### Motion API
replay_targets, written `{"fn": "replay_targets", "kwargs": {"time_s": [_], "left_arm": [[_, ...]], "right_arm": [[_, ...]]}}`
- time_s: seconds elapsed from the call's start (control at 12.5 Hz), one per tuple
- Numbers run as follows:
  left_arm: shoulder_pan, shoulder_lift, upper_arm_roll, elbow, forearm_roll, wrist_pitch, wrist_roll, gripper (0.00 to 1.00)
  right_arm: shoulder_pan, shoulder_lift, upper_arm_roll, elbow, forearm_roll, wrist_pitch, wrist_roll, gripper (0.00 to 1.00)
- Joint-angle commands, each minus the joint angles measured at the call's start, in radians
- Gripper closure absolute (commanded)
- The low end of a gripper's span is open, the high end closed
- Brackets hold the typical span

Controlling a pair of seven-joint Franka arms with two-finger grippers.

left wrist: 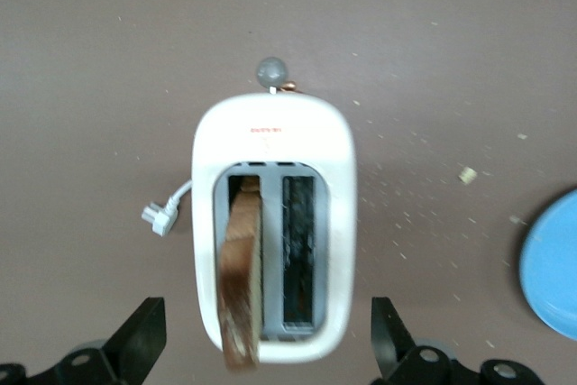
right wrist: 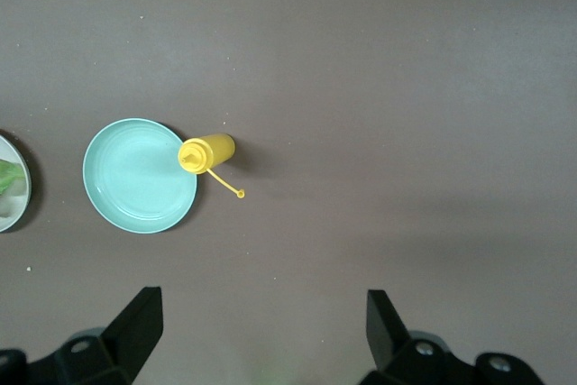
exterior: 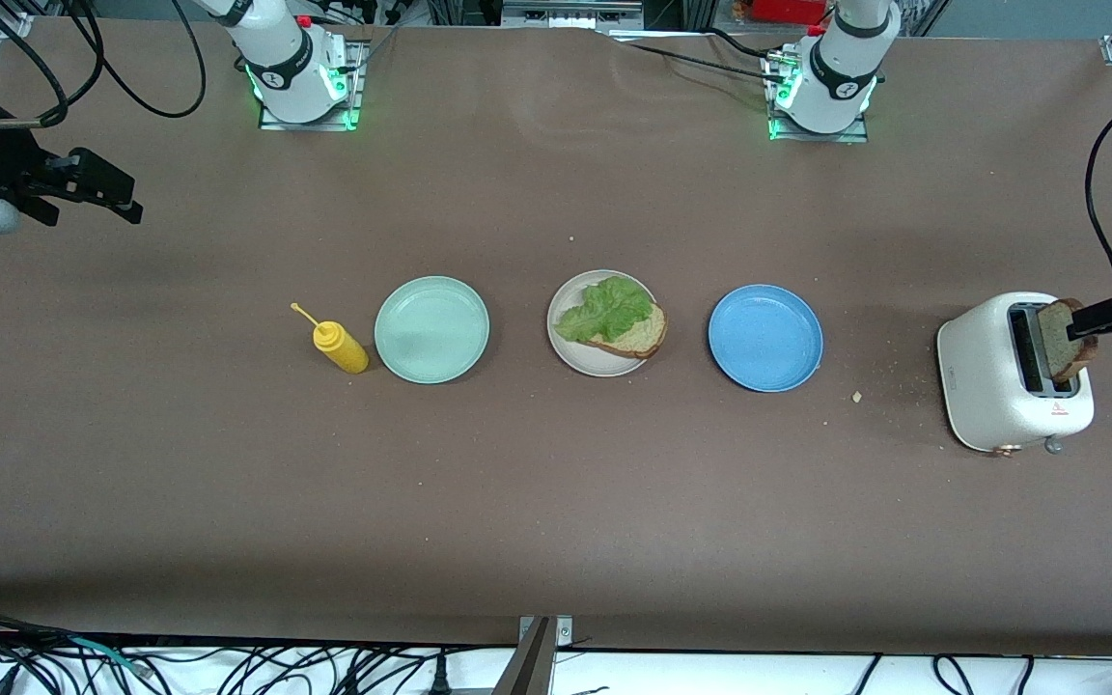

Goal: Make sandwich in beige plate with both arms
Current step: 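Grasp the toast slice in the toaster with the left gripper and lift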

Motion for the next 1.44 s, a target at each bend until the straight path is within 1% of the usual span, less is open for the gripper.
{"fn": "replay_targets", "kwargs": {"time_s": [0.0,0.08,0.16,0.24,0.32,0.4,0.48,0.56,1.12,1.2,1.28,1.36], "left_arm": [[0.020,-0.060,-0.010,-0.148,0.027,0.130,0.019,0.00],[0.037,-0.067,-0.010,-0.199,0.031,0.197,0.019,0.00],[0.049,-0.070,-0.010,-0.236,0.031,0.236,0.021,0.00],[0.059,-0.074,-0.010,-0.258,0.030,0.242,0.019,0.00],[0.062,-0.074,-0.010,-0.265,0.030,0.244,0.019,0.06],[0.062,-0.073,-0.010,-0.264,0.031,0.238,0.019,0.47],[0.062,-0.073,-0.010,-0.261,0.033,0.230,0.024,0.86],[0.063,-0.070,-0.010,-0.255,0.035,0.221,0.042,1.00],[0.068,-0.080,-0.009,-0.232,0.036,0.204,0.053,1.00],[0.071,-0.096,-0.009,-0.221,0.036,0.183,0.051,1.00],[0.071,-0.100,-0.013,-0.180,0.036,0.119,0.051,1.00],[0.069,-0.100,-0.013,-0.114,0.038,0.032,0.051,1.00]], "right_arm": [[-0.021,0.018,0.015,0.036,-0.010,-0.028,0.015,0.00],[-0.021,0.020,0.013,0.036,-0.012,-0.031,0.020,0.00],[-0.022,0.020,0.012,0.036,-0.013,-0.028,0.017,0.00],[-0.025,0.020,0.009,0.036,-0.018,-0.028,0.012,0.00],[-0.027,0.021,0.006,0.036,-0.018,-0.028,0.014,0.00],[-0.027,0.024,0.004,0.034,-0.022,-0.032,0.018,0.00],[-0.028,0.026,-0.006,0.036,-0.027,-0.031,0.007,0.00],[-0.027,0.026,-0.026,0.034,-0.035,-0.032,-0.002,0.00],[-0.033,0.026,-0.046,0.036,-0.032,-0.029,-0.013,0.00],[-0.033,0.026,-0.048,0.037,-0.033,-0.029,-0.011,0.00],[-0.035,0.024,-0.049,0.037,-0.032,-0.029,-0.013,0.00],[-0.035,0.023,-0.057,0.037,-0.033,-0.031,-0.014,0.00]]}}
